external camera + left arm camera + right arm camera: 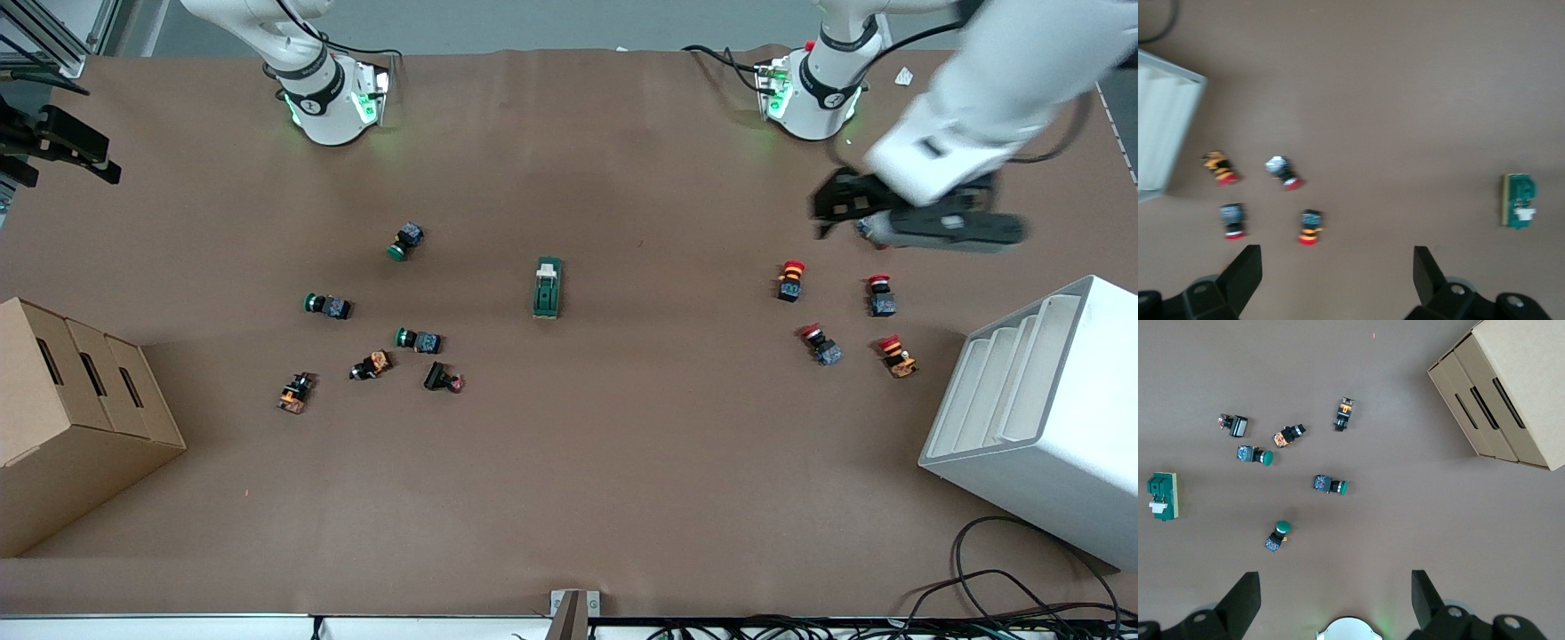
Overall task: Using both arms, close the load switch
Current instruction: 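Move the left gripper over the green load switch, then lower the left gripper onto the switch while the right gripper approaches it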
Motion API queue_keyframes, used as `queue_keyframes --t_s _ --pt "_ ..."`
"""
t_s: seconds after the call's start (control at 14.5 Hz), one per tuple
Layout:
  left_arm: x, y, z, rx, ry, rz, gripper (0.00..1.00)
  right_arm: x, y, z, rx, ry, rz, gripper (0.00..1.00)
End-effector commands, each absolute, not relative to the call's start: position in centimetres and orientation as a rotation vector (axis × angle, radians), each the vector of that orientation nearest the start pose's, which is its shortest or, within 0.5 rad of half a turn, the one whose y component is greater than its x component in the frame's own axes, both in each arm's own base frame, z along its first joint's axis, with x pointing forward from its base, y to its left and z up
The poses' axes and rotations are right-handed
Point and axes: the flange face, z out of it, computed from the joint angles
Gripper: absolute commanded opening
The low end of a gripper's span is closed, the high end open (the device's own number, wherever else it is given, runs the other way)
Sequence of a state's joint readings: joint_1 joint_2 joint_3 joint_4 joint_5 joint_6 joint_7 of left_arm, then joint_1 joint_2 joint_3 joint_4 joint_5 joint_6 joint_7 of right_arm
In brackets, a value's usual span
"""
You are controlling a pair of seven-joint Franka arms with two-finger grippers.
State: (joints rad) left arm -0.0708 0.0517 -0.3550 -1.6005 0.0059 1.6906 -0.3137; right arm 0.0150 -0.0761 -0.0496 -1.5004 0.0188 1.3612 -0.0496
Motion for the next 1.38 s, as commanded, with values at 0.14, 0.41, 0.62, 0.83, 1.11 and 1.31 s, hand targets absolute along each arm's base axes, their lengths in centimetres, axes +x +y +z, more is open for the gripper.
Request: queue_keyframes --t_s 0.14,0.41,0.62,0.83,1.11,1.31 --pt "50.0 -37.0 52.0 -3.030 0.121 -0.108 1.00 51.7 -1.6 66.4 -3.102 -0.027 0.140 1.00" --pt "43.2 -49.3 43.7 -2.976 -0.034 -0.230 1.00 54.3 -2.5 62.3 -3.110 -0.012 0.242 1.00" --pt "39.1 -54.1 38.7 -2.947 -0.176 -0.318 1.00 58.4 -3.2 55.8 -3.102 0.005 0.322 1.00" --pt "36.0 -57.0 35.1 -2.956 -0.243 -0.338 1.00 58.6 -1.9 53.3 -3.085 0.003 0.393 1.00" --pt "33.1 -59.9 30.0 -2.961 -0.388 -0.486 1.00 58.3 7.0 50.0 -3.032 0.382 0.452 1.00" --pt "30.8 -60.2 27.1 -2.951 -0.375 -0.591 0.99 56.8 15.4 45.2 -3.039 0.538 0.434 1.00"
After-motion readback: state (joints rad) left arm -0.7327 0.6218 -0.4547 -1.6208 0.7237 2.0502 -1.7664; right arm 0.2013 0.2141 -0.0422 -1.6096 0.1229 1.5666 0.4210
